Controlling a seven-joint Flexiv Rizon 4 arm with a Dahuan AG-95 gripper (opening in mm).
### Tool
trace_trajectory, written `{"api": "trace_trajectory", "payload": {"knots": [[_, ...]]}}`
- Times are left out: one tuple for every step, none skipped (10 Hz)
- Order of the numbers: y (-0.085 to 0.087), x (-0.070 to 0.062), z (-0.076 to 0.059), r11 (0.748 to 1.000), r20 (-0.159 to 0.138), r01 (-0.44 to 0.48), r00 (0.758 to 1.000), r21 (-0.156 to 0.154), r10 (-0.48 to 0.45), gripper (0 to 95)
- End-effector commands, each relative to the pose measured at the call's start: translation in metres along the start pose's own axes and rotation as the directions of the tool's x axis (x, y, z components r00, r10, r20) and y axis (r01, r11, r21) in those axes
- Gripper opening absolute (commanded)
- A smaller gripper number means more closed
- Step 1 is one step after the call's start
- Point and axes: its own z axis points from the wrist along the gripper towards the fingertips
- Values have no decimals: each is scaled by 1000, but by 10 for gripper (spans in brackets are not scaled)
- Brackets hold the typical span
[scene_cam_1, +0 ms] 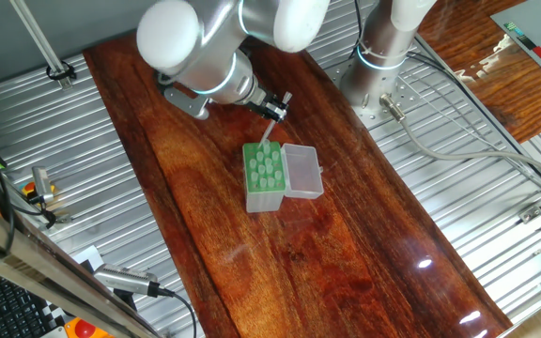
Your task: Insert a large pipette tip into the holder for large pipette tips
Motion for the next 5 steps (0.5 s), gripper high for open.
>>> {"api": "trace_trajectory", "payload": {"knots": [[1,-1,-1,1000,-16,0,1000,2,0,0],[1,0,-1,1000,-20,0,1000,3,0,0],[1,0,-2,1000,-26,2,1000,10,-1,0],[2,0,-2,1000,-28,2,1000,12,-1,0],[2,0,-2,1000,-30,1,1000,14,0,0]]}}
